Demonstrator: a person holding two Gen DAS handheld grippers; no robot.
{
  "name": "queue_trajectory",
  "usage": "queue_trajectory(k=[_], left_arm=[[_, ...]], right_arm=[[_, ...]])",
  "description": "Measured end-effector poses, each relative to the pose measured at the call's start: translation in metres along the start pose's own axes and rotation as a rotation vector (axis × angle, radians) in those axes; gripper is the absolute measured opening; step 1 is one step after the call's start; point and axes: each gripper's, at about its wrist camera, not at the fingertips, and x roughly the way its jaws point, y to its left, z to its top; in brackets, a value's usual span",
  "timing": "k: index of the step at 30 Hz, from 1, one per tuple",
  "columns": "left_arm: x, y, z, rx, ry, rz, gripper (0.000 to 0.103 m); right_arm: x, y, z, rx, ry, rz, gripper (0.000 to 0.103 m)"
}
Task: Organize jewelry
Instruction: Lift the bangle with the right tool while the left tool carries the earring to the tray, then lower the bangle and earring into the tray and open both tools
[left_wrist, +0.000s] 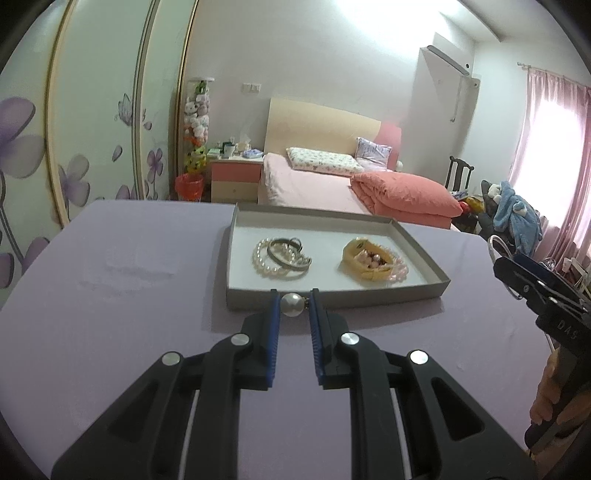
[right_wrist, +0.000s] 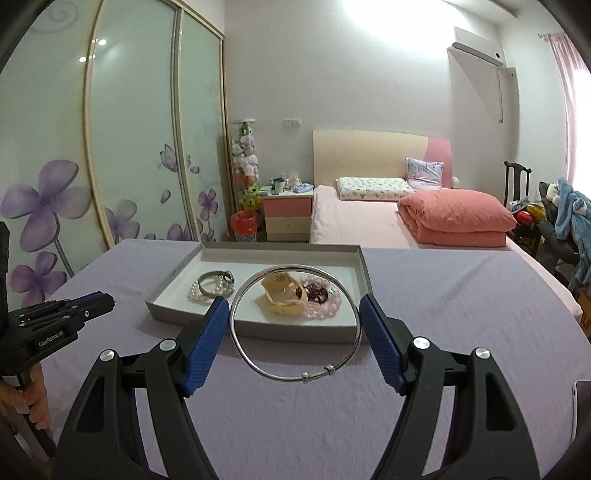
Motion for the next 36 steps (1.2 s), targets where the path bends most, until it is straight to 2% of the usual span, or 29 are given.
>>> queue_trajectory(k=[10,18,22,31,36], left_arm=[[0.005,-0.012,0.026,0.032,-0.058,-0.003,0.016],[0.019,-0.024,0.061,0.049,-0.141,-0.028,0.016],[0.034,-0.027,0.077,0.045,-0.164,-0.039,0.016],[0.089,-0.032,0.092,0.044,-0.175,-0.025,0.016],[0.120,-0.023,0.085,0.016,-0.182,-0.031,0.016]], right_arm=[[0.000,0.004,0.020,-0.001,-0.081,0.007,0.073],[0.012,0.006,0.058,-0.008,-0.189,0.012,0.073],[0.026,-0.001,0.070,0.014,-0.215,0.016,0.073],[0.084,-0.018,0.067,0.088,-0.175,0.029,0.073],[0.107,-0.020,0.056,0.133,-0.158,0.043,0.073]])
